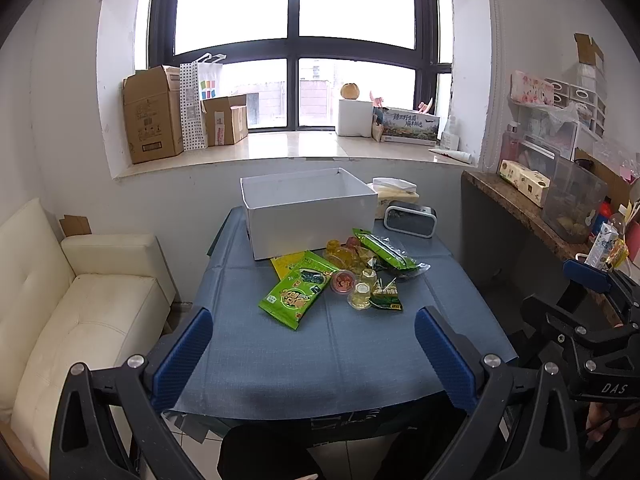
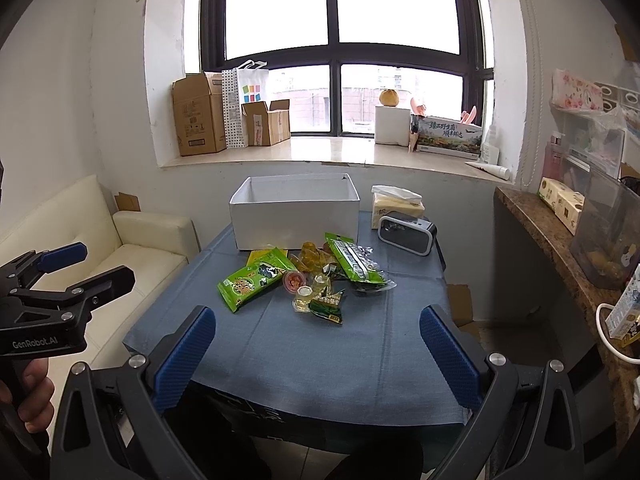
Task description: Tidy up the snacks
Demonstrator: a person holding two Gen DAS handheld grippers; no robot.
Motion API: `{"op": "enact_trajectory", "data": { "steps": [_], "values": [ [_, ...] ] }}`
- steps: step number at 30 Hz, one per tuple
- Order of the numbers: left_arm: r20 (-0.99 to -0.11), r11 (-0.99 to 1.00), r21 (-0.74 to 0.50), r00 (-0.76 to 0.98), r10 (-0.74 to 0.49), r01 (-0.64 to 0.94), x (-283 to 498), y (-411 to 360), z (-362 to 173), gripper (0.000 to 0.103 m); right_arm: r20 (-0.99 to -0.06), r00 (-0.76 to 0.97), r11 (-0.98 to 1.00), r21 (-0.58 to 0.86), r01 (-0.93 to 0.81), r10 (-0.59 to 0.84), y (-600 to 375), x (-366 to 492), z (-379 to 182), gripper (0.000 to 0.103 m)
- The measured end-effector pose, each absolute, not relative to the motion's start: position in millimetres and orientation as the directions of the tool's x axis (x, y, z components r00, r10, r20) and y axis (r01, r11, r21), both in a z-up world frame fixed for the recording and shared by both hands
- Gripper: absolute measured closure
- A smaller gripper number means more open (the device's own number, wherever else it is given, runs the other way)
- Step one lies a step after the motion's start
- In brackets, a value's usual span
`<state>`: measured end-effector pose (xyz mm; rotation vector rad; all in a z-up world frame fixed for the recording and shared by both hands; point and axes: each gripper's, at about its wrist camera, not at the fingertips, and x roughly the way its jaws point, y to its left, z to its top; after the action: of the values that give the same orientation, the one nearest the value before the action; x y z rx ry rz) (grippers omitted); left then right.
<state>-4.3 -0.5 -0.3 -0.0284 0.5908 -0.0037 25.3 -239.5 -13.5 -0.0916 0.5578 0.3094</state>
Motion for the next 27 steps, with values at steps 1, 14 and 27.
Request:
{"op": "enact_trajectory", "data": {
  "steps": [1,14,27],
  "values": [
    [-0.558,1.0,-0.028,0.83,-0.012,-0.004,-3.7,-0.1,-0.3,0.0,-0.535,0.803,0.95,-0.002,-0.313,0.264,-239.3,25.4,-13.7,0.0],
    [-0.561,1.0,-0.026,0.827,-0.013,-0.003,-1.6,-1.2,0.2,0.0,-0.534,0.803,0.949,-0.001,-0.315,0.266,-239.2,26.4,-14.4,0.0],
    [-0.564,1.0,-0.028,0.825,-0.013,-0.003,-2.0,-2.5,-0.5,0.0,-0.534,0.803,0.949,-0.003,-0.314,0.264,-239.0,27.0,-15.2,0.0]
  ]
}}
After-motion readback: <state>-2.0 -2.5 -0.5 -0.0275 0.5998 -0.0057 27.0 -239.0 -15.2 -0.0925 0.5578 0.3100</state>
